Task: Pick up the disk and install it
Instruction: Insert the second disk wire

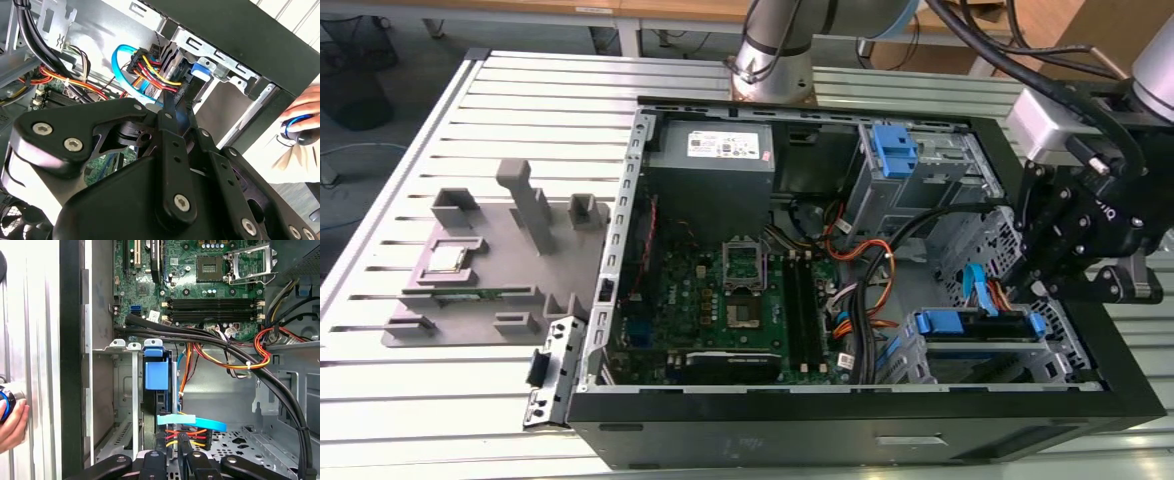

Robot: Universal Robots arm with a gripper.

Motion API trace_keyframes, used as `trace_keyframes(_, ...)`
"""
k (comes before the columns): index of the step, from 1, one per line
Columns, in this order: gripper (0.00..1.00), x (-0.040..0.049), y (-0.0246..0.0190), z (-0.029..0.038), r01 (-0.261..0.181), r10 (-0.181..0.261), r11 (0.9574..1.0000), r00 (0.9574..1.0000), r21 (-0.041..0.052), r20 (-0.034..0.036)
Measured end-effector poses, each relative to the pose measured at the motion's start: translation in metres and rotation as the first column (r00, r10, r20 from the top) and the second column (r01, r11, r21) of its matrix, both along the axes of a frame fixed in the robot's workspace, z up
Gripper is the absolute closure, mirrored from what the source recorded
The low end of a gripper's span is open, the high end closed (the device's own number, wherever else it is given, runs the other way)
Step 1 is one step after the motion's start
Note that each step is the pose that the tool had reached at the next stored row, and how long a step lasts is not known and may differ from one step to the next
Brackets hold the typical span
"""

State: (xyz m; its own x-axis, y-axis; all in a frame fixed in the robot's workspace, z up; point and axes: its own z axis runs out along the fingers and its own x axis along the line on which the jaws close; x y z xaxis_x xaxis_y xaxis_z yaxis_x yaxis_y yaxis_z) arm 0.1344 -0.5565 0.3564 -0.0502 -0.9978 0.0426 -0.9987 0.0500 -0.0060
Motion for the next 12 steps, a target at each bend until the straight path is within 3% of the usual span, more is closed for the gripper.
trace_keyframes(4,0.76,0.0000,0.0001,0.0050,0.000,0.000,1.0000,1.0000,0.0002,0.0000)
trace_keyframes(12,0.76,0.0000,0.0000,0.0056,0.000,0.000,1.0000,1.0000,0.0001,0.0000)
